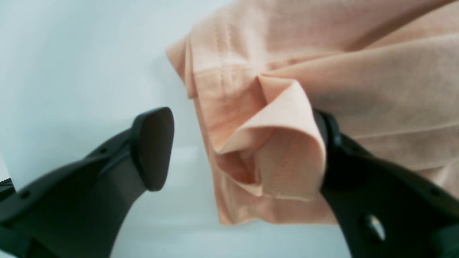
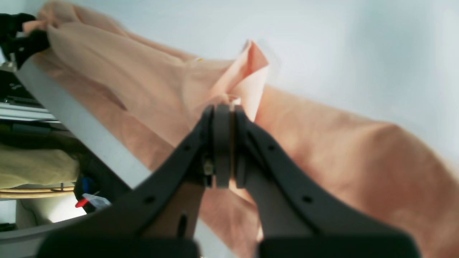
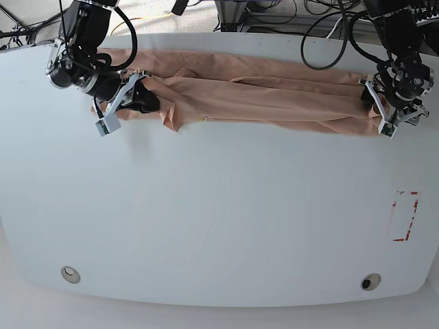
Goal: Fold the T-shirt properly
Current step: 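Pull the shirt end with the right gripper to straighten the strip, then regrasp the strip end with the right gripper and pull it taut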
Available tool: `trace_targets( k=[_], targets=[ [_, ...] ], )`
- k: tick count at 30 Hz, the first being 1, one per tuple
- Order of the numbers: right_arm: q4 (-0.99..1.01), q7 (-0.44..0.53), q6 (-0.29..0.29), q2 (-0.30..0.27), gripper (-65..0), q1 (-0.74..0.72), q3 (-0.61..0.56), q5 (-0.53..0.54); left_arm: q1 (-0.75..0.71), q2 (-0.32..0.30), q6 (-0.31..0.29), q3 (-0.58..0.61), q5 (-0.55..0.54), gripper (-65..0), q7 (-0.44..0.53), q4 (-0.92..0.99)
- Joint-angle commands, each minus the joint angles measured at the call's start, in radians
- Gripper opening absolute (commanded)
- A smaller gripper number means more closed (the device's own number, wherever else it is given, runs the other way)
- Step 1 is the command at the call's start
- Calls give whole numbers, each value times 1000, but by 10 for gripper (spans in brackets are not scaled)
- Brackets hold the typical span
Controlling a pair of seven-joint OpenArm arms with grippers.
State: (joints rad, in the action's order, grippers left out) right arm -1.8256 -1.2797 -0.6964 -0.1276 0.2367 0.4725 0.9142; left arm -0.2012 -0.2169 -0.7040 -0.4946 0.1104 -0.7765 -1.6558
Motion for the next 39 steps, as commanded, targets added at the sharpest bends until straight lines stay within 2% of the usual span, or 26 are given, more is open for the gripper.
trace_targets(
  k=[1, 12, 14, 17, 19, 22, 24, 29, 33, 39],
  targets=[
    [-50, 22, -2, -8, -650, 31, 22, 44, 6, -16, 6, -3, -1, -217, 10, -14],
    [-56, 24, -2, -19, -650, 88, 156, 36, 6, -17, 6, -3, -1, -217, 10, -14],
    [-55, 28, -2, -34, -609, 85, 171, 7, 6, -17, 6, -3, -1, -217, 10, -14],
    [-61, 59, -2, -37, -471, 68, 203, -106, 6, -16, 6, -3, -1, -217, 10, -17],
    [-61, 76, -2, -36, -401, 62, 223, -165, 6, -16, 6, -3, -1, -217, 10, -16],
    [-64, 81, -2, -36, -335, 60, 256, -197, 6, -16, 6, -3, -1, -217, 10, -19],
    [-81, 81, -2, -36, -330, 68, 262, -177, 6, -16, 6, -3, -1, -217, 10, -19],
    [-118, 35, -2, -36, -330, 106, 256, 9, 6, -16, 6, -3, -1, -217, 10, -20],
    [-118, 5, -2, -36, -330, 114, 188, 133, 6, -16, 6, -3, -1, -217, 10, -20],
    [-113, 7, -2, -4, -330, 129, 62, 142, 6, -13, 6, -3, -1, -217, 10, -20]
  ],
)
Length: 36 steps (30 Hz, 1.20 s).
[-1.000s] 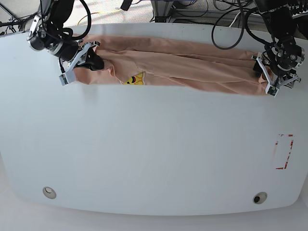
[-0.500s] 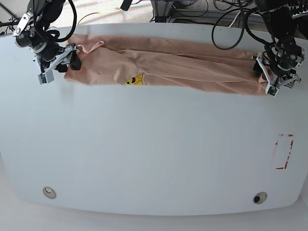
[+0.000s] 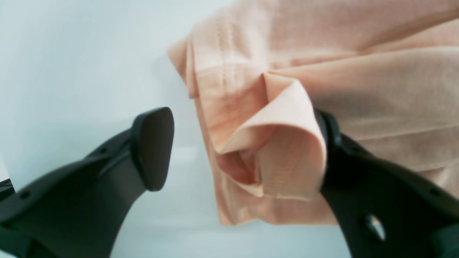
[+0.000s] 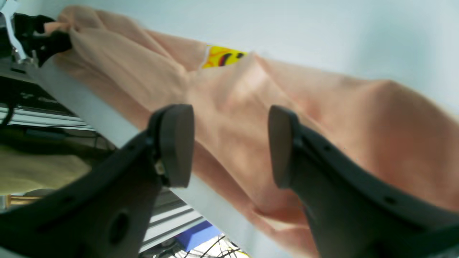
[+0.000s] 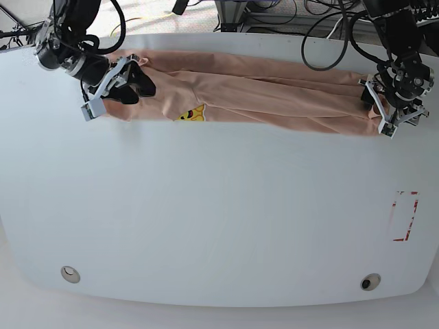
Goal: Fold the T-shirt properly
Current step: 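Regrasp the strip end with the right gripper and pull it taut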
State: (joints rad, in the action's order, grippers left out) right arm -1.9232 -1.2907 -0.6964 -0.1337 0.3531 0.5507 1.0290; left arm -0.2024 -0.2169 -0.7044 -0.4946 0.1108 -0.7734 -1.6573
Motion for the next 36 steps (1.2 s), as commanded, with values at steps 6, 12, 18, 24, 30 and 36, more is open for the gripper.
trace_targets(
  k=[6, 12, 18, 24, 30, 36],
  targets=[
    [-14, 24, -2, 1, -330, 28, -111, -29, 7, -13, 6, -3, -1, -217, 7, -16],
    [-14, 24, -2, -2, -330, 33, -146, -246, 7, -13, 6, -3, -1, -217, 7, -13],
    [-14, 24, -2, -34, -330, 42, -143, -434, 7, -13, 6, -3, -1, -217, 7, -11],
    [-14, 27, -2, -116, -330, 80, -142, -471, 7, -17, 6, -3, -1, -217, 7, -11],
    [-22, 85, -2, -211, -331, 134, -128, -462, 7, -17, 6, -3, -1, -217, 7, -11],
    [-86, 82, -2, -189, -331, 146, -68, -459, 7, -17, 6, -3, -1, -217, 7, -11]
  ],
)
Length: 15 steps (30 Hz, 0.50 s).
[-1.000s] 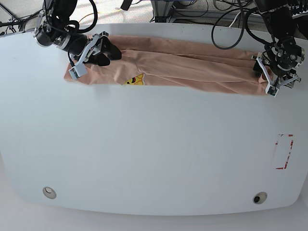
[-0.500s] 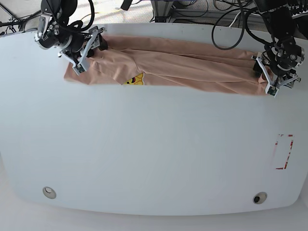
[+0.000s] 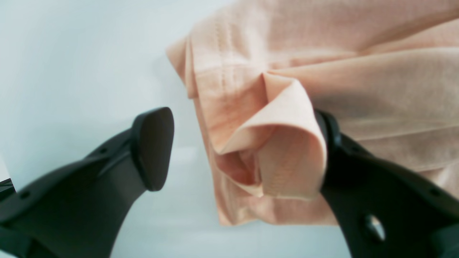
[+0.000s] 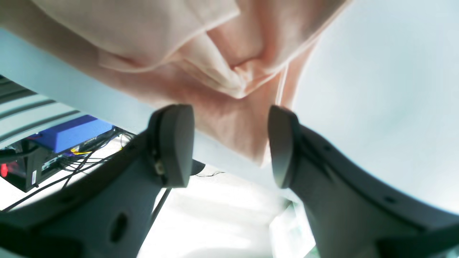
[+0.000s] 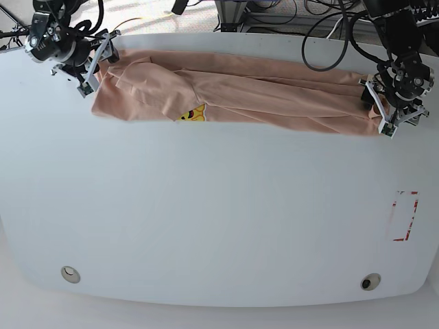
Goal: Fold the T-shirt properly
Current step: 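Regrasp the strip end with the right gripper and pull it taut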
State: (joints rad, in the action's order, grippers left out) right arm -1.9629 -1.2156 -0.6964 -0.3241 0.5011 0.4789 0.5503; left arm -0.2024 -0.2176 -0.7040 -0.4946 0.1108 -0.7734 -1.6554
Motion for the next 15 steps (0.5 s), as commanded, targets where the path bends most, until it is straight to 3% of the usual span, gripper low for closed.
trace_targets(
  k=[1, 9, 15],
  targets=[
    [-54, 7, -2, 7, -331, -2, 4, 34, 7, -16, 6, -3, -1, -217, 7, -13],
    [-54, 7, -2, 29, -331, -22, 2, 373, 7, -16, 6, -3, -1, -217, 7, -13],
    [15, 7, -2, 110, -335, -104, -3, 394, 7, -16, 6, -3, -1, -217, 7, -13]
  ],
)
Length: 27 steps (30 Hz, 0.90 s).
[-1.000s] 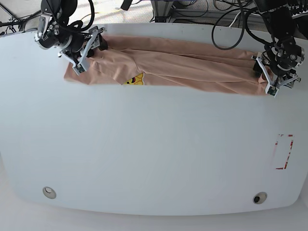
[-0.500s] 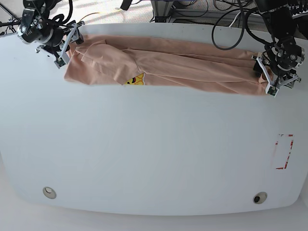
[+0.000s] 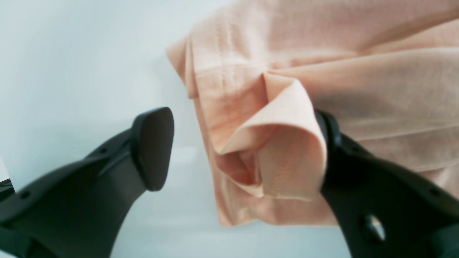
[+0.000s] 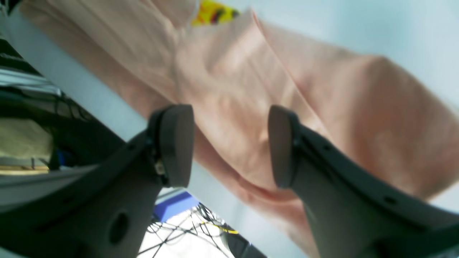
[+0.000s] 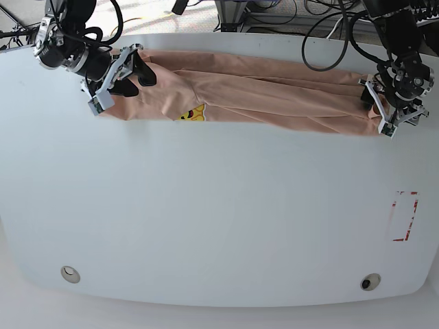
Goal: Fold the T-shirt properly
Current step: 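Regrasp the strip end with the right gripper and pull it taut, then release the strip end with the left gripper and regrasp it lower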
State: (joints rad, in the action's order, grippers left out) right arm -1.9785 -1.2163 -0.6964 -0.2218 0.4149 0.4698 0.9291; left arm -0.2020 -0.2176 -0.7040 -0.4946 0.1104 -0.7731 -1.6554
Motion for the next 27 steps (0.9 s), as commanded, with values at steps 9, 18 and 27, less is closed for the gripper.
trace_targets(
  k=[9, 18, 27],
  targets=[
    [361, 13, -2, -43, -569, -167, -78, 15, 6, -16, 6, -3, -1, -217, 7, -13],
    [460, 92, -2, -101, -569, -278, -125, -252, 6, -10, 6, -3, -5, -217, 4, -22],
    [462, 95, -2, -95, -569, -373, -127, -419, 14, 31, 6, -45, -53, -210, -55, -87]
  ],
)
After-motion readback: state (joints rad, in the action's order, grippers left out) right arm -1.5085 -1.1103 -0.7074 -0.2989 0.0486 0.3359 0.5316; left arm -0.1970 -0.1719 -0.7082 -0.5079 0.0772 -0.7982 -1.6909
